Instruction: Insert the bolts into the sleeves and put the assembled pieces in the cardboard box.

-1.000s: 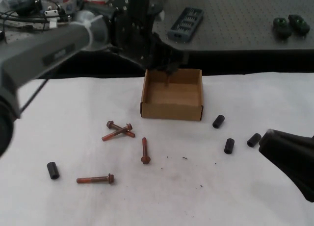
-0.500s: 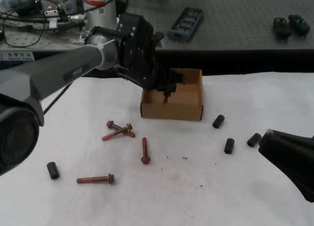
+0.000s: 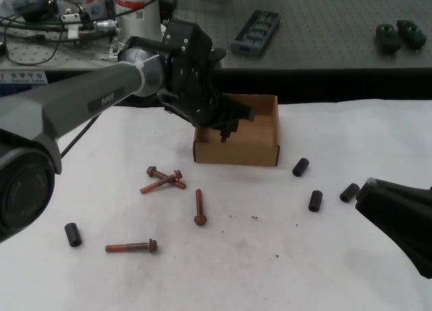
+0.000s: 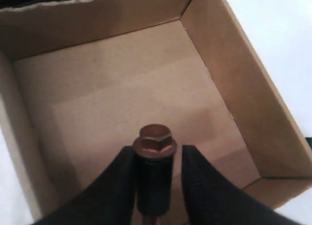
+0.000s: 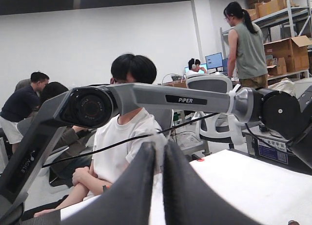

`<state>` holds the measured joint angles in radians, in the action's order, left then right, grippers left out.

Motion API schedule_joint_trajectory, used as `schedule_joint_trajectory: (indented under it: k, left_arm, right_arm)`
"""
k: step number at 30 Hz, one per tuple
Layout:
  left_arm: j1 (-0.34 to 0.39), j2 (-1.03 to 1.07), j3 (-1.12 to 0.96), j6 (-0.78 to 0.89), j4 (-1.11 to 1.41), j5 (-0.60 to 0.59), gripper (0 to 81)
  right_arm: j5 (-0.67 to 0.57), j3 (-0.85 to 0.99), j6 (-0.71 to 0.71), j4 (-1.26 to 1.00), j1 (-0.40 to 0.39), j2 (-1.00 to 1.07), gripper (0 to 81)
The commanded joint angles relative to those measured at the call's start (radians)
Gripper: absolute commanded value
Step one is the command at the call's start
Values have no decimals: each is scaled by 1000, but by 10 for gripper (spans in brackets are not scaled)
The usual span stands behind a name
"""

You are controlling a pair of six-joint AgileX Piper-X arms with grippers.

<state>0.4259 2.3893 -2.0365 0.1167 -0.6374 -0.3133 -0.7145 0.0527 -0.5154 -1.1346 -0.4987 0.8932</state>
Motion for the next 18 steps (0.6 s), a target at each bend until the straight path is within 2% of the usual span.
schedule_joint_trajectory:
  k: [1, 3, 5, 8, 11, 15, 18]
  left_arm:
    - [5, -13, -15, -50, -20, 38, 488]
    - [5, -13, -15, -71, -19, -8, 620]
    - [5, -13, -15, -94, -19, -123, 680]
    - [0, -15, -15, -99, -19, -273, 673]
    - [-8, -29, -15, -128, -20, -384, 634]
    - [-13, -66, -15, -139, -49, -377, 567]
    - [-13, -115, -15, -216, -113, -372, 530]
  right_arm:
    - [2, 1, 8, -1, -4, -9, 70]
    - [2, 1, 8, -1, -4, -9, 70]
    - [2, 1, 8, -1, -4, -9, 70]
    - [2, 1, 8, -1, -4, -9, 70]
    - [2, 1, 8, -1, -4, -9, 70]
    - [2, 1, 8, -1, -4, -9, 70]
    - [2, 1, 8, -1, -4, -9, 70]
